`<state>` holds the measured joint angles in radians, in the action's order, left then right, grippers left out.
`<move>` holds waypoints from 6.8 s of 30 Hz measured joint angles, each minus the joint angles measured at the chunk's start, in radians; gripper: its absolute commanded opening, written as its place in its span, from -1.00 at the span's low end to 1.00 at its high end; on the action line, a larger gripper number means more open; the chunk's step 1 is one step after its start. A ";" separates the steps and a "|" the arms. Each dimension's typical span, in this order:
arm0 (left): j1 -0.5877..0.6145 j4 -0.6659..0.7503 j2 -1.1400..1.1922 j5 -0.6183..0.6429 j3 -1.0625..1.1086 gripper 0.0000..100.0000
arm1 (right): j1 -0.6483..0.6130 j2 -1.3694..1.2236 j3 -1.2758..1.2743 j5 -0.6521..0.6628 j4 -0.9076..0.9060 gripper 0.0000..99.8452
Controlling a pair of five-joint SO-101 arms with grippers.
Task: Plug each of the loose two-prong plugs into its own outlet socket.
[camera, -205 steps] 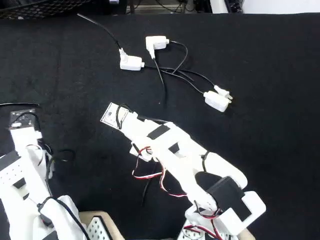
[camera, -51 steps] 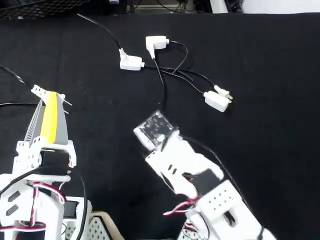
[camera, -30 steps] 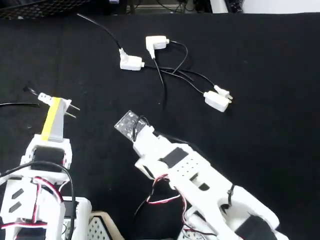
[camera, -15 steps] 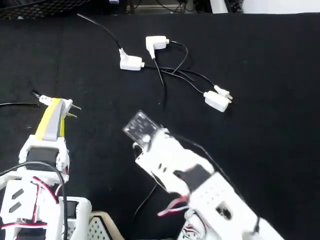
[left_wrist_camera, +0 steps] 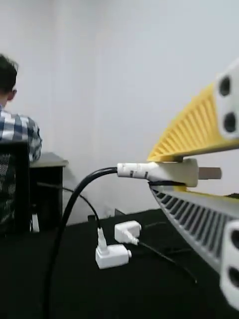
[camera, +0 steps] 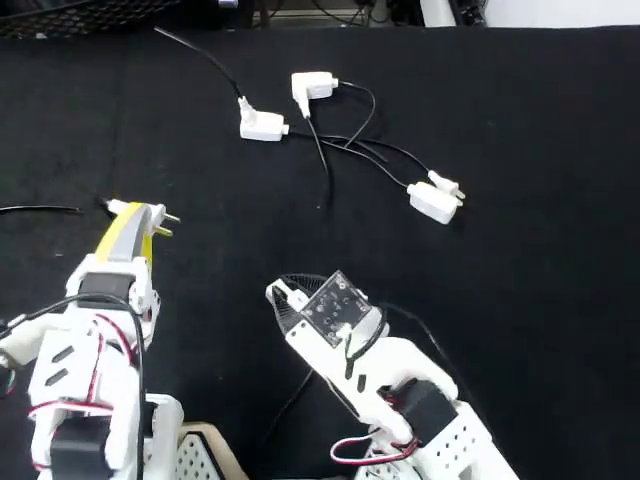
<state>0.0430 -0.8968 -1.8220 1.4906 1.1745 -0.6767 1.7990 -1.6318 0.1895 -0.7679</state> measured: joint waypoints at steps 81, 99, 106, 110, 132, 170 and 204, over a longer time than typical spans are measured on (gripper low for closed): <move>-0.347 0.035 0.005 -0.057 0.121 -0.94 | -0.190 -1.157 1.646 0.063 -0.971 -0.98; -0.279 -0.087 0.002 -0.057 0.051 -0.94 | 0.014 -1.373 1.490 0.175 -0.713 -0.97; -0.330 -0.117 0.002 -0.091 0.037 -0.94 | -0.020 -1.324 1.476 0.238 -0.781 -0.97; -0.374 -0.138 0.002 -0.095 0.037 -0.94 | -0.034 -1.301 1.428 0.281 -0.789 -0.97; -0.381 -0.141 0.002 -0.095 0.037 -0.94 | -0.037 -1.392 1.422 0.365 -0.712 -0.97; -0.457 -0.143 0.002 -0.100 0.049 -0.94 | 0.098 -1.568 1.487 0.417 -0.562 -0.97; -0.479 -0.144 0.002 -0.166 0.069 -0.94 | 0.084 -1.568 1.478 0.494 -0.690 -0.97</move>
<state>-0.4358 -1.0411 -1.8205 1.3249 1.2436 -0.5923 0.2309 -0.1542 0.6836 -1.4584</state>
